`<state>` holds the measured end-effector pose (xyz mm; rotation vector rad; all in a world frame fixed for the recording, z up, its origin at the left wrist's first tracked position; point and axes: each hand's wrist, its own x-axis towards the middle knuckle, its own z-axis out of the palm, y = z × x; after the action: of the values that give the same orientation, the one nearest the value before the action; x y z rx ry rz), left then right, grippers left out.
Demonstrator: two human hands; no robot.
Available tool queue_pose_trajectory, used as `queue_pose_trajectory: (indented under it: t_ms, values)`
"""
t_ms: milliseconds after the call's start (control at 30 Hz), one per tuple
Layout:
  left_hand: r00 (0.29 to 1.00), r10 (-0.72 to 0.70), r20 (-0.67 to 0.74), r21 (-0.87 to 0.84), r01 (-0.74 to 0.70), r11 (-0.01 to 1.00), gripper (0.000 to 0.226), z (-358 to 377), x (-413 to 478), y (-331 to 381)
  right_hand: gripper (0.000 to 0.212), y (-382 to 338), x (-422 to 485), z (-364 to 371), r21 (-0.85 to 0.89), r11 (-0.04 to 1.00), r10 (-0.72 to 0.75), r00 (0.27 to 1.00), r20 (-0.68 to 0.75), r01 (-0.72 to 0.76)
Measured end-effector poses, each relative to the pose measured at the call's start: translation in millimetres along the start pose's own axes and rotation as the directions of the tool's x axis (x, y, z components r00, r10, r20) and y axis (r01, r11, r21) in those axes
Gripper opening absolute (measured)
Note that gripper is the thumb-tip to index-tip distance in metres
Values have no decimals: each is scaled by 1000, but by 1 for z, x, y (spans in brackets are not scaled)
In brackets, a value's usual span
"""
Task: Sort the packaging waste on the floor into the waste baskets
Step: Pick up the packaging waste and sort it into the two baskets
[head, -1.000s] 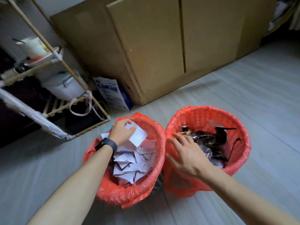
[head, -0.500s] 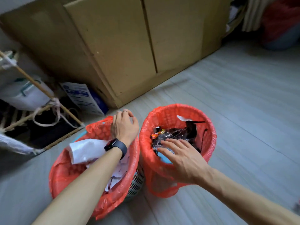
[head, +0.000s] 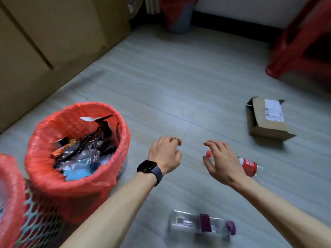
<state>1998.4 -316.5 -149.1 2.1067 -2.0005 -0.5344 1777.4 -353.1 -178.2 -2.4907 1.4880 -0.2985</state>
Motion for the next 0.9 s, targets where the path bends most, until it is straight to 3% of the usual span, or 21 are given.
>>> queue_pose_trajectory:
  t_ms: [133,233,367,433,500,600,700,767,900]
  values:
    - [952,27,305,41,-41,998,39,46,-13,34,53,55,-28,2,-78,972,228,967,116,-220]
    - [885,40,463,50,-71,996,43,70,-17,50,55,78,-37,11,-126,945,323,925,201,-303]
    - [862,6,507,42,-32,999,44,79,-8,59,52,89,-38,18,-155,919,392,886,247,-363]
    - [856,-25,516,52,-2,999,44,83,-2,59,61,98,-39,21,-200,915,395,877,275,-349]
    - [865,-42,500,63,12,998,45,87,8,59,69,110,-38,23,-232,928,364,840,402,-291]
    - [889,-68,453,71,40,997,46,93,25,56,70,124,-36,21,41,900,330,741,584,-433]
    - [879,-117,462,94,82,992,48,103,50,56,56,148,-21,17,271,773,391,768,508,-573]
    - [858,-157,489,111,118,987,51,110,65,58,54,169,-6,13,215,795,472,801,368,-568]
    - [817,-250,520,174,185,967,61,128,86,68,64,207,33,-1,13,845,533,841,-87,-534]
